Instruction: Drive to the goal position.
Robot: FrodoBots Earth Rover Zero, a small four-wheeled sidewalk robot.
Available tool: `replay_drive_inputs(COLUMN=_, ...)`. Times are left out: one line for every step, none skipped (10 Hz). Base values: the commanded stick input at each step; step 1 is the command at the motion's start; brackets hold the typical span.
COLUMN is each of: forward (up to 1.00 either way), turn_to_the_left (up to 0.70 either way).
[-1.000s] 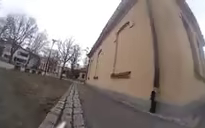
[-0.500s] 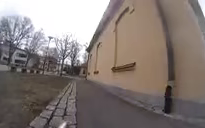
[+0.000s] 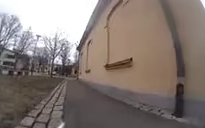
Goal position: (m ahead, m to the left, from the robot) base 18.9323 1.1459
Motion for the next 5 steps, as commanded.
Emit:
replay_drive_inputs(forward=1.00, turn_to_the_left=-0.10)
replay_drive_inputs(forward=1.00, turn_to_the_left=-0.05)
replay_drive_inputs(forward=1.00, turn_to_the_left=0.00)
replay_drive_inputs(forward=1.00, turn_to_the_left=0.00)
replay_drive_inputs(forward=1.00, turn_to_the_left=0.10)
